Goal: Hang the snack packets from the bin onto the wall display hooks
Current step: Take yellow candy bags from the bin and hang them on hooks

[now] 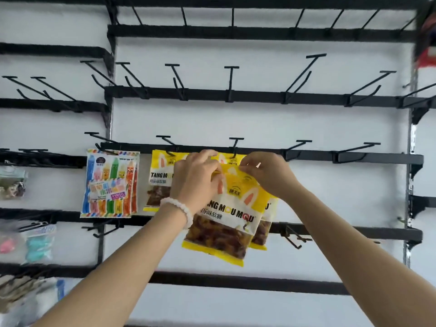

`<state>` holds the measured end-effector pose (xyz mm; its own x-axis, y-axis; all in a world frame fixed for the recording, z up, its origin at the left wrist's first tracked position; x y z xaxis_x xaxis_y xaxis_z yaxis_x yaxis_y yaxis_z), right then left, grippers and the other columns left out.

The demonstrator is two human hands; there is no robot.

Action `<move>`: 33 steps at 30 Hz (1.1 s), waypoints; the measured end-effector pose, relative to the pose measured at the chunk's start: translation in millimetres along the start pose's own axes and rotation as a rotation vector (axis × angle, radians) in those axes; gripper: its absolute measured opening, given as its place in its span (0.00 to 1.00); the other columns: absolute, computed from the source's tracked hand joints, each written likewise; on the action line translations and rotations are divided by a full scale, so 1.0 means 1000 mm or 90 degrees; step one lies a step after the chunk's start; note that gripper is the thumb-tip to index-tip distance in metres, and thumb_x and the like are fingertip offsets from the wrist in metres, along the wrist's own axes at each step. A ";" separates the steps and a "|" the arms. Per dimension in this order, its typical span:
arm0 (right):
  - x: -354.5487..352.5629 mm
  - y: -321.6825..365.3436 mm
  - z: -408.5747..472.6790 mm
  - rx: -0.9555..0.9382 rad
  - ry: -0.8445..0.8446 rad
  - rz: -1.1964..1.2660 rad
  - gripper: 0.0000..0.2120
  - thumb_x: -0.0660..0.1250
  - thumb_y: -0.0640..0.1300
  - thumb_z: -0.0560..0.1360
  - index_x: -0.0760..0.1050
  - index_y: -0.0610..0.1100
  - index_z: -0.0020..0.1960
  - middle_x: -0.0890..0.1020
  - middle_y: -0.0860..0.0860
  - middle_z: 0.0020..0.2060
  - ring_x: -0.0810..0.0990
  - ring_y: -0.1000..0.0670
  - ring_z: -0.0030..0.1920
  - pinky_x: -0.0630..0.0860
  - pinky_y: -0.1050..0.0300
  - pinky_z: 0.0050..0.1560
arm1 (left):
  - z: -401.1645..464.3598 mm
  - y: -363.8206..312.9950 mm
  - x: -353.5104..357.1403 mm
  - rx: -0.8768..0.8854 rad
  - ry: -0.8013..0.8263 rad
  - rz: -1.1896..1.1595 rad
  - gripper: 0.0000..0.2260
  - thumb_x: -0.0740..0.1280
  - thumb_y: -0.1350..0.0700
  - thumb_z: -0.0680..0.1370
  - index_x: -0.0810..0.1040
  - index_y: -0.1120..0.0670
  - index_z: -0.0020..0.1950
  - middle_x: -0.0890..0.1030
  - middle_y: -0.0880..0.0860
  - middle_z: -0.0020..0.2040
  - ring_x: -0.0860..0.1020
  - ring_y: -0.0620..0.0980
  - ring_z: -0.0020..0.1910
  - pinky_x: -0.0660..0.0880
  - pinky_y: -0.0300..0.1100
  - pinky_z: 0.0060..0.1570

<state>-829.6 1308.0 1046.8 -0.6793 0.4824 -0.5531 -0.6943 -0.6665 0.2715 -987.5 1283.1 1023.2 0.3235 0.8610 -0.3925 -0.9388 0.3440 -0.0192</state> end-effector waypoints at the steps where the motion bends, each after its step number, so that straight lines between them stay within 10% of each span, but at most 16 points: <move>1: 0.001 -0.004 0.007 -0.008 0.005 0.004 0.04 0.66 0.48 0.74 0.80 0.51 0.45 0.79 0.55 0.41 0.75 0.53 0.42 0.72 0.56 0.43 | 0.009 -0.001 0.003 0.010 -0.010 -0.001 0.04 0.68 0.51 0.74 0.80 0.50 0.41 0.76 0.45 0.63 0.72 0.50 0.60 0.64 0.48 0.57; 12: 0.014 -0.034 0.052 -0.002 0.021 0.075 0.07 0.65 0.48 0.76 0.81 0.48 0.48 0.77 0.59 0.38 0.74 0.58 0.41 0.67 0.71 0.36 | 0.053 0.003 0.023 0.022 -0.063 0.032 0.07 0.68 0.51 0.74 0.79 0.51 0.37 0.82 0.43 0.40 0.73 0.48 0.42 0.64 0.43 0.42; 33: 0.025 -0.041 0.061 0.170 0.092 0.139 0.04 0.70 0.38 0.72 0.78 0.45 0.45 0.80 0.50 0.40 0.78 0.51 0.43 0.75 0.59 0.44 | 0.064 0.033 0.047 0.080 0.008 -0.063 0.05 0.67 0.53 0.75 0.78 0.53 0.44 0.80 0.46 0.45 0.69 0.46 0.49 0.64 0.45 0.51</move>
<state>-832.8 1382.7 1069.7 -0.7906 0.2480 -0.5599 -0.5876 -0.5643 0.5799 -995.8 1359.4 1063.1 0.4109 0.8165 -0.4056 -0.8801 0.4713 0.0571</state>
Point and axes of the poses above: each hand's wrist, its own z-axis towards the middle knuckle, its own x-axis out of the palm, y = z × x, the point moved 6 cm from there along z, towards the middle knuckle
